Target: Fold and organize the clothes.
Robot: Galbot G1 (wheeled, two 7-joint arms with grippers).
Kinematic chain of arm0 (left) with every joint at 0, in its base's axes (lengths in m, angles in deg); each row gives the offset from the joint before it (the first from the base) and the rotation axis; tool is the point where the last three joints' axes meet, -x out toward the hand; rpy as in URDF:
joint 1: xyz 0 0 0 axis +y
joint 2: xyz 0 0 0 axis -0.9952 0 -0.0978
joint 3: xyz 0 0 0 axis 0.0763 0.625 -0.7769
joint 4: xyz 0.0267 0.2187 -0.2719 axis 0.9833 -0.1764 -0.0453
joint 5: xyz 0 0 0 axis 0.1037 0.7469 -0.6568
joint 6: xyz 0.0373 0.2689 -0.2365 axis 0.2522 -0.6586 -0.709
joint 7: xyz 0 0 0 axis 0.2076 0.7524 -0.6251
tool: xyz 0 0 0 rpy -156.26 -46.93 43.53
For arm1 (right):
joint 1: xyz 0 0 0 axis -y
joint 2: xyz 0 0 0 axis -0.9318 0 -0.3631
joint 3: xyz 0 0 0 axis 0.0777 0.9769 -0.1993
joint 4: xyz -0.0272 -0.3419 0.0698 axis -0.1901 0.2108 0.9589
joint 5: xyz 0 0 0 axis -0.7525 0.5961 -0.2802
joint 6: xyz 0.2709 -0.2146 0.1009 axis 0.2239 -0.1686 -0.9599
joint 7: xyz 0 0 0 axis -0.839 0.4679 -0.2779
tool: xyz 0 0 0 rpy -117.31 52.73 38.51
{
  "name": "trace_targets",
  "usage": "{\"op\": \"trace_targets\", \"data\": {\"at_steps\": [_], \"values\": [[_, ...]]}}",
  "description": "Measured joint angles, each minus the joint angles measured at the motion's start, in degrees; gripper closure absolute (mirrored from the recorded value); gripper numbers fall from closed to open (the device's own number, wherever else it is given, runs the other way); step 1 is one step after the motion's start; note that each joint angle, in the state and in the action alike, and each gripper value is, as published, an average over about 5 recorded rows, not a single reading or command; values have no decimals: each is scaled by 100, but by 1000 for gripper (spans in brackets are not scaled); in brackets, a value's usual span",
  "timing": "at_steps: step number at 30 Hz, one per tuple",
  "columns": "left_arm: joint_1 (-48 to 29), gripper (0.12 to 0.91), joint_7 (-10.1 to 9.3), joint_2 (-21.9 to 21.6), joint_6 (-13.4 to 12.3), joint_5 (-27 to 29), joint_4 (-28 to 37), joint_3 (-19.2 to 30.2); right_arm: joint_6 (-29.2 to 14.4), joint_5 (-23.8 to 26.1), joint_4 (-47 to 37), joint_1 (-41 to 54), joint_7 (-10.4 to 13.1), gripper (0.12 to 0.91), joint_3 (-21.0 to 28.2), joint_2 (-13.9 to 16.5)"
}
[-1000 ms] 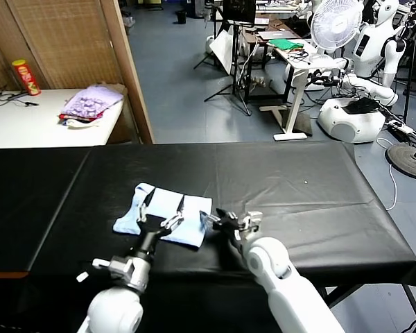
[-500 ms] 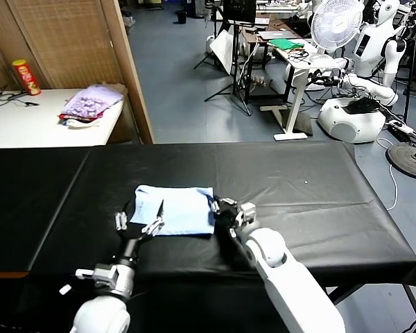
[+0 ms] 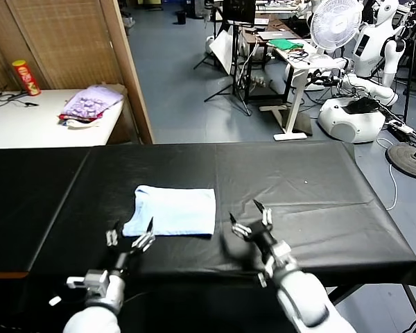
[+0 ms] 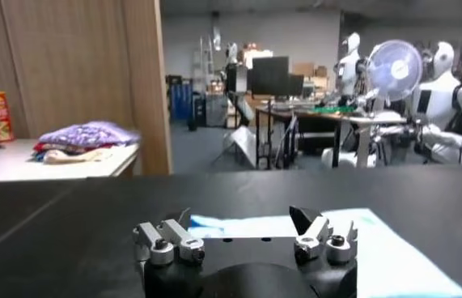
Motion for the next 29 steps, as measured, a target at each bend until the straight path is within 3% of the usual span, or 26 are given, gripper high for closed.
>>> {"op": "trace_targets", "data": {"at_steps": [4,9,17,22,29], "values": [[435,232,-56,-81,-21,-71,-170,-159,-214,62,545,-900,234,227,-365,78],[1024,232,74,-115,42,-348,-411,-434,-244,-83,1086,-1819,482,227,-795,37],[1755,232,76,-124,717,-803,-884,-894,388,-568,1786,-2743,954,227,-1249,-61],[2029,232,141,-139,1016,-1008,-1108,-1151,615,-648,1968,-2939,1001,227,-1346,-75],[2179,232,203,-142,1081,-1201,-1221,-1420,696,-668,2039,-3023,1001,227,-1382,-79]]}}
